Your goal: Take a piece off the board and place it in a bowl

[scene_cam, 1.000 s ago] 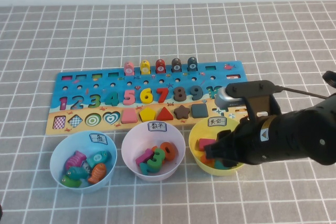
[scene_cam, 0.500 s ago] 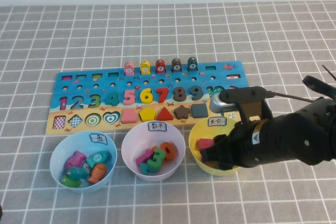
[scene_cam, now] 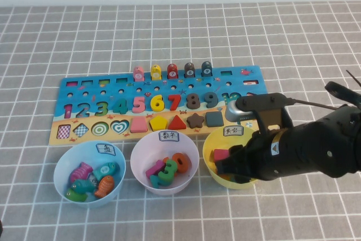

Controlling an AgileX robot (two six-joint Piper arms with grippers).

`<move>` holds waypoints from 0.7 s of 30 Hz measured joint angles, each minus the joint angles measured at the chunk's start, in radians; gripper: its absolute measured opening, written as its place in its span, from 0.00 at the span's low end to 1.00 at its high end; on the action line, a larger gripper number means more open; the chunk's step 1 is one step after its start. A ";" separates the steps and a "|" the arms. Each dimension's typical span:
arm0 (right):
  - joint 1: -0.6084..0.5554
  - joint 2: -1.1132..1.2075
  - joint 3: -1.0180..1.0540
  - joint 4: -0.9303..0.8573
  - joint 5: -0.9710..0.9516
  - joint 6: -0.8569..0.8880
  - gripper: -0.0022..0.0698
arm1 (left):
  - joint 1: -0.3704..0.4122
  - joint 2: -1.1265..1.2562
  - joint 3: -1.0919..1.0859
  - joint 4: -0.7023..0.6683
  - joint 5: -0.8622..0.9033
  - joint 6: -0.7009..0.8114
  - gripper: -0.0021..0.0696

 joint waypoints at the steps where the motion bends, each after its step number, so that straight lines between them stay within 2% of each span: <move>1: -0.002 0.000 0.000 0.000 0.000 0.000 0.49 | 0.000 0.000 0.000 0.000 0.000 0.000 0.03; 17: -0.010 -0.008 0.000 -0.006 0.002 0.000 0.53 | 0.000 0.000 0.000 0.000 0.000 0.000 0.03; 20: -0.010 -0.047 0.000 -0.006 0.010 0.000 0.48 | 0.000 0.000 0.000 0.000 0.000 0.000 0.03; 21: -0.010 -0.063 0.000 -0.006 0.014 0.000 0.44 | 0.000 0.000 0.000 0.000 0.000 0.000 0.03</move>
